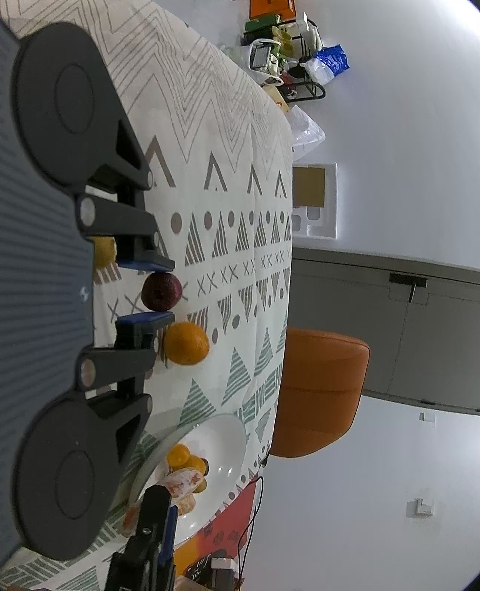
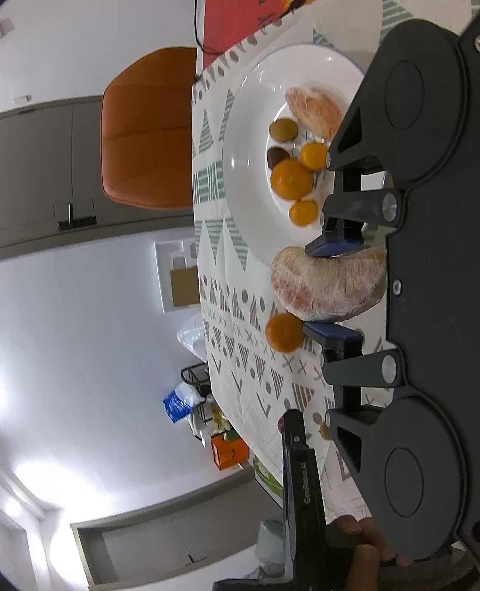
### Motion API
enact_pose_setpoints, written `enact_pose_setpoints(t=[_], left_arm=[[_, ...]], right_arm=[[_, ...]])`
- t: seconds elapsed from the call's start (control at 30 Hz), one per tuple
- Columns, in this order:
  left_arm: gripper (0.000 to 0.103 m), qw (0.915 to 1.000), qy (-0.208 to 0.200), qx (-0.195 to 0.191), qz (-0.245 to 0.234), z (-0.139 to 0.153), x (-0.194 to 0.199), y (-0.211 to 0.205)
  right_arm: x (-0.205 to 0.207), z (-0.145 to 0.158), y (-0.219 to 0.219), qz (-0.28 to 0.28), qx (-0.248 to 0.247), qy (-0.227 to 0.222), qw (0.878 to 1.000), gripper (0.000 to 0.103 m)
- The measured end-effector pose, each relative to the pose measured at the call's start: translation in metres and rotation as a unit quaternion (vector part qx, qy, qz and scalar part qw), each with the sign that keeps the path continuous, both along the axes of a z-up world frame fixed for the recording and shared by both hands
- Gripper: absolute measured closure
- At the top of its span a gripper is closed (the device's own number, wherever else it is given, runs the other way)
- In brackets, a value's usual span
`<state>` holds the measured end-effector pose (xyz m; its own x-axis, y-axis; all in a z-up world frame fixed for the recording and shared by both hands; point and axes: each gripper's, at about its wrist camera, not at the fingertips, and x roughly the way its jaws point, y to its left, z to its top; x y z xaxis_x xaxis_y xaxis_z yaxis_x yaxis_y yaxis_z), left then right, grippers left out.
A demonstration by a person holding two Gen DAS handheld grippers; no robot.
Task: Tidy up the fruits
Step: 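Carry the plum and citrus segment into the white bowl and open both grippers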
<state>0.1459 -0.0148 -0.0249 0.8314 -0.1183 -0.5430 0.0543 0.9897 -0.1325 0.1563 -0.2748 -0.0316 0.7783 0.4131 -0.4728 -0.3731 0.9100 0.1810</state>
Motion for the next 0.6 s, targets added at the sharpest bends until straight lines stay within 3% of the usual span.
enact_pose_setpoints(t=[0.6], left_arm=[[0.082, 0.9992, -0.018, 0.003, -0.035, 0.013, 0.007, -0.032]], right_arm=[[0.013, -0.001, -0.041, -0.061, 0.006, -0.007, 0.998, 0.067]])
